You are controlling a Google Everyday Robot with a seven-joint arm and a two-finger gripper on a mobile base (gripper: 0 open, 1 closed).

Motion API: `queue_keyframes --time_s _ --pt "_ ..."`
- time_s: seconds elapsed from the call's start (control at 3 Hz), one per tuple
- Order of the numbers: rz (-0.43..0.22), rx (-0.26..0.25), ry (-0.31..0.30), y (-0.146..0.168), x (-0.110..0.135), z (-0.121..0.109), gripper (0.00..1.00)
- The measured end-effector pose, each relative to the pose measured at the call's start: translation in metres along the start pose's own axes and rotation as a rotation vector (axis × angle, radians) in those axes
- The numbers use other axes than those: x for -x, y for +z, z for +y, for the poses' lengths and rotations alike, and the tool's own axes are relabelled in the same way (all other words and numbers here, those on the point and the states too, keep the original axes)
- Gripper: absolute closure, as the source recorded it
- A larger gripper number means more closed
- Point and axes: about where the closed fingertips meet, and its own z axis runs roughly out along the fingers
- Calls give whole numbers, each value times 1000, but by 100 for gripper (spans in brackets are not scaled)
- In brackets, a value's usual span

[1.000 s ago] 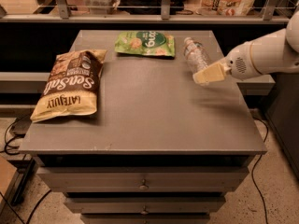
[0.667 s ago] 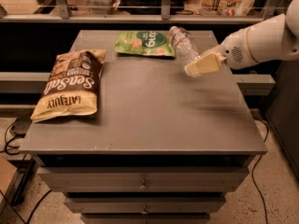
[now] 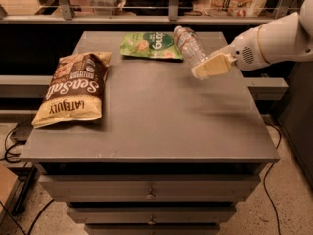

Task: Move water bottle near brown chip bag

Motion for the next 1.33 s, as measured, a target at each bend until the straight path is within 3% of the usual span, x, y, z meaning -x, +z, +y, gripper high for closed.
queue_keyframes --time_s 0.33,0.67,1.0,1.33 --pt "-21 89 -37 25 10 32 100" --pt "-32 235 -58 63 14 74 100" --pt "-34 345 -56 95 12 105 100" --pt "-28 446 -17 128 8 137 80"
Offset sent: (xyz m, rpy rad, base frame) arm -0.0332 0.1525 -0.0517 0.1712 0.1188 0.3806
